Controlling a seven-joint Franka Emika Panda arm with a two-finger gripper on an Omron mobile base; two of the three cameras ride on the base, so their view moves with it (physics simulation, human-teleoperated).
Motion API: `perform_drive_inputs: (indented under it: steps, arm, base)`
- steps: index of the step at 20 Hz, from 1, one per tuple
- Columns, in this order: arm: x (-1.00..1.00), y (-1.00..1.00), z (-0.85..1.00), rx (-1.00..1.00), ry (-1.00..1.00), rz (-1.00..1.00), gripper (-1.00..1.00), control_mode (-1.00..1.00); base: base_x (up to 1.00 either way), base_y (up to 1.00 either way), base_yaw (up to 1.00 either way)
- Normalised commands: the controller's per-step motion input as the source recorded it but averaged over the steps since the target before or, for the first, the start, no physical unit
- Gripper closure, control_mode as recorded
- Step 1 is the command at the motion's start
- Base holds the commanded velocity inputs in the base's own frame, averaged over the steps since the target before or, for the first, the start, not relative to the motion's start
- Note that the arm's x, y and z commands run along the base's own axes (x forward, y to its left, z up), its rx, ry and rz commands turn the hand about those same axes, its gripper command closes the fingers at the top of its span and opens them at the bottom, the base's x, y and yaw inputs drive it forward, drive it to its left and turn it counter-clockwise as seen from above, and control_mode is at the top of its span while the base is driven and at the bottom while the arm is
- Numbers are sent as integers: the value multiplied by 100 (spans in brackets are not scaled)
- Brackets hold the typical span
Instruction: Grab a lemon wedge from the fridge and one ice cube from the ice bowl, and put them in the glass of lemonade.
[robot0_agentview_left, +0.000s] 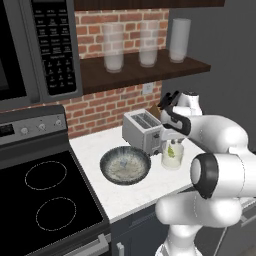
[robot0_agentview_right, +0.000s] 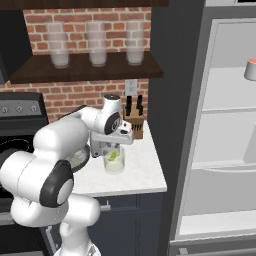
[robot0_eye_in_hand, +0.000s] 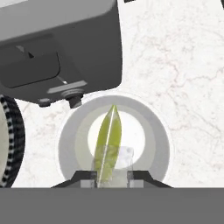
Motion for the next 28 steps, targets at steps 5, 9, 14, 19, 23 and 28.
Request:
perform_drive_inputs:
  steps: [5,9,14,19,23,28]
  arm:
    - [-21,-10,-23,1,0,0,100,-100]
    - [0,0,0,0,0,0,100,-100]
    - [0,0,0,0,0,0,-100,-100]
    - [2,0,0,0,2,0,-100,-100]
    - [0,0,0,0,0,0,-100,-100]
    - [0,0,12,0,-1,0,-100,-100]
  base:
    - [0,0,0]
    - [0,0,0]
    - [0,0,0]
    - [0,0,0]
    - [0,0,0]
    - [0,0,0]
